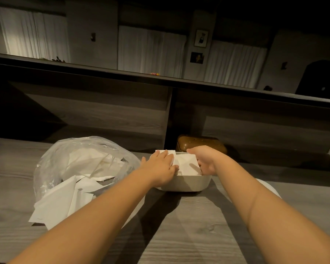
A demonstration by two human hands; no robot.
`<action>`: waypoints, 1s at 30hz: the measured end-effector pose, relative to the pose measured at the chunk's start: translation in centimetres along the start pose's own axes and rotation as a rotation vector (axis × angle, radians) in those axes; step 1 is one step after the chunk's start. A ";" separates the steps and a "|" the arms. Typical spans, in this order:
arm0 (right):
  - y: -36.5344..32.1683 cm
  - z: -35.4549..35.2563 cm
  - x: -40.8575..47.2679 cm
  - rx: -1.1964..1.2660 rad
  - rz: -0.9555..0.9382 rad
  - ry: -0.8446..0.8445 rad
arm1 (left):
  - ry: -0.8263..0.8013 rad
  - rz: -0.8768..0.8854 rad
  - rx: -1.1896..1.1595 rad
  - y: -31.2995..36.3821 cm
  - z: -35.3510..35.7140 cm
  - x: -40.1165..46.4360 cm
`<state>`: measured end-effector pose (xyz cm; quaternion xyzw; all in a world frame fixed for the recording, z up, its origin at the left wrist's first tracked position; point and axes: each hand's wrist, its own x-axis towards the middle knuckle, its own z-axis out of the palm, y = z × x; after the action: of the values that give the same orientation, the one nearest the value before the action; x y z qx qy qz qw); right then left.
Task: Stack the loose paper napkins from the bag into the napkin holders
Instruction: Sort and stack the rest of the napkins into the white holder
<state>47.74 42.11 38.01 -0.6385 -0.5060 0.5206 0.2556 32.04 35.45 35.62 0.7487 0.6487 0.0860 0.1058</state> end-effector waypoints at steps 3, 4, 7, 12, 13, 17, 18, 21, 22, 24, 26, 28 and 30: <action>-0.2 0.2 -1.2 -0.002 -0.043 0.018 | -0.010 -0.003 -0.010 0.0 -0.1 -0.1; -0.5 0.2 -2.0 -0.077 -0.074 0.064 | -0.002 0.002 -0.028 0.0 -0.2 -0.2; -1.6 0.8 -4.4 -0.424 -0.301 0.252 | 0.119 0.041 -0.087 -0.1 -0.8 -0.8; -2.4 5.5 -7.7 -0.518 -0.658 0.194 | 0.274 0.110 -0.244 -0.7 -2.9 -3.5; -2.4 6.8 -8.1 -0.517 -0.668 0.142 | 0.295 0.108 -0.271 -1.3 -3.2 -4.3; -2.4 11.2 -9.5 -0.414 -0.684 -0.053 | 0.260 -0.034 -0.216 -5.5 -4.6 -8.6; -2.2 12.2 -9.6 -0.386 -0.693 -0.092 | 0.268 -0.068 -0.195 -6.9 -5.0 -9.8; -1.7 15.1 -9.4 -0.434 -0.744 -0.138 | 0.315 -0.197 -0.181 -11.5 -5.8 -13.0; -1.4 16.1 -9.1 -0.509 -0.763 -0.133 | 0.330 -0.239 -0.168 -12.9 -5.9 -13.9; -0.9 17.9 -8.8 -0.626 -0.767 -0.151 | 0.340 -0.315 -0.131 -15.3 -5.7 -15.5; -0.3 19.3 -8.6 -0.660 -0.737 -0.165 | 0.300 -0.381 -0.117 -16.9 -5.0 -16.3; 0.2 20.1 -8.4 -0.686 -0.715 -0.162 | 0.228 -0.450 -0.115 -18.1 -4.4 -16.8; 0.7 20.4 -8.4 -0.711 -0.691 -0.183 | 0.162 -0.507 -0.118 -19.0 -3.9 -17.2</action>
<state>29.58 30.12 34.17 -0.4330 -0.8541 0.2550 0.1343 10.42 21.15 34.41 0.5455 0.8158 0.1539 0.1150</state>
